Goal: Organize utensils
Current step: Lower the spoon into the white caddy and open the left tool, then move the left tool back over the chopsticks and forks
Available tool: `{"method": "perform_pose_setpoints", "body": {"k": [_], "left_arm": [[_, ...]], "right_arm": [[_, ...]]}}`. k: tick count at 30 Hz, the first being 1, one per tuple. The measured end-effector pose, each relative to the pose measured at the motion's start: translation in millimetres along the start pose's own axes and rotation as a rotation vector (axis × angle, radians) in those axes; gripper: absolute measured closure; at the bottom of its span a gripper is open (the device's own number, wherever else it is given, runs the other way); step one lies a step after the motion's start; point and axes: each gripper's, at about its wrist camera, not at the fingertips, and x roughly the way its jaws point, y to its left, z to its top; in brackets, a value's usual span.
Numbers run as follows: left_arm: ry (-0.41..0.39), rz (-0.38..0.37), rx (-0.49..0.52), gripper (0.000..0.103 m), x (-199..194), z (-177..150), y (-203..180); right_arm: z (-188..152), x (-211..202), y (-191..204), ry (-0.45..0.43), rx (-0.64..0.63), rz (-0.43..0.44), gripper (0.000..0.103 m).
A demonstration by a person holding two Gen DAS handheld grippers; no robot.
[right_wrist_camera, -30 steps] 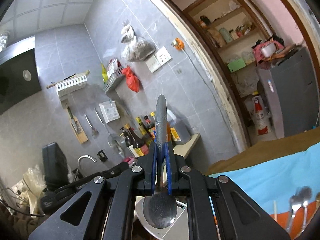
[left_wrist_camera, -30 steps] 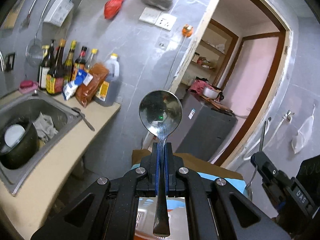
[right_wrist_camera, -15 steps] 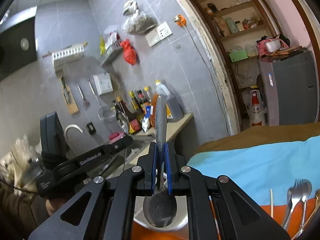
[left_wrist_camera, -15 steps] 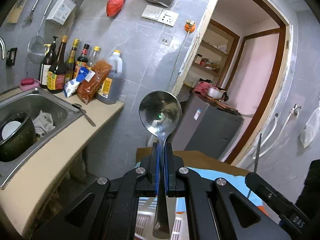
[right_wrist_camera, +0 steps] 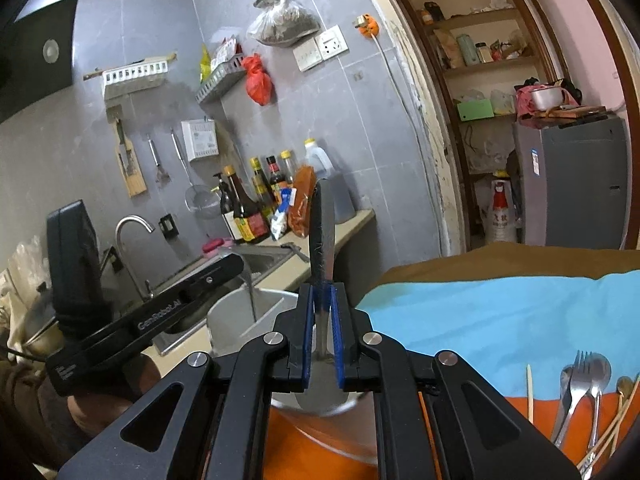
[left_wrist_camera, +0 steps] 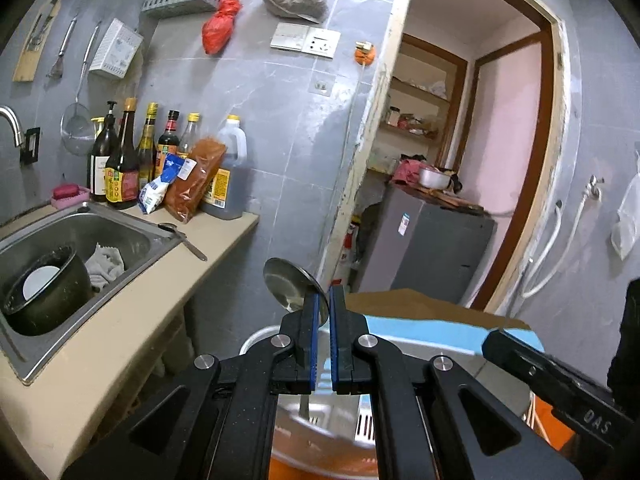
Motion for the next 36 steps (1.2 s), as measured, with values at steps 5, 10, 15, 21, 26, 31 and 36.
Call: {"method": "perform_pose_setpoints", "body": {"k": [5,10,15,21,26,31,36], "left_arm": [[0.039,-0.014,0.011,0.101,-0.9,-5.5,1.7],[0.101,-0.04,-0.022,0.099,-6.3,-6.6,7.7],[0.129,-0.059,-0.051,0.096,-14.5,-5.7,12.8],[0.112,-0.071,-0.039,0.09,-24.7,0.4,4.8],[0.057,-0.064,0.019,0.063,-41.4,12.7,-17.0],[0.009,-0.059,0.085,0.039,-60.0,23.3,-47.2],[-0.062,-0.042,0.122,0.005,-81.6,25.6,-80.2]], "right_arm": [[-1.6,-2.0,1.9,0.008,-0.014,-0.009,0.094],[-0.2,-4.0,2.9,0.028,-0.012,-0.019,0.09],[3.5,-14.1,4.7,0.008,0.003,-0.028,0.081],[11.8,-29.9,4.7,-0.028,0.022,-0.072,0.075],[21.5,-61.8,1.6,-0.104,0.056,-0.165,0.045],[28.6,-97.9,-3.7,-0.162,0.081,-0.241,0.017],[29.7,-145.1,-8.4,-0.22,0.069,-0.342,0.0]]}}
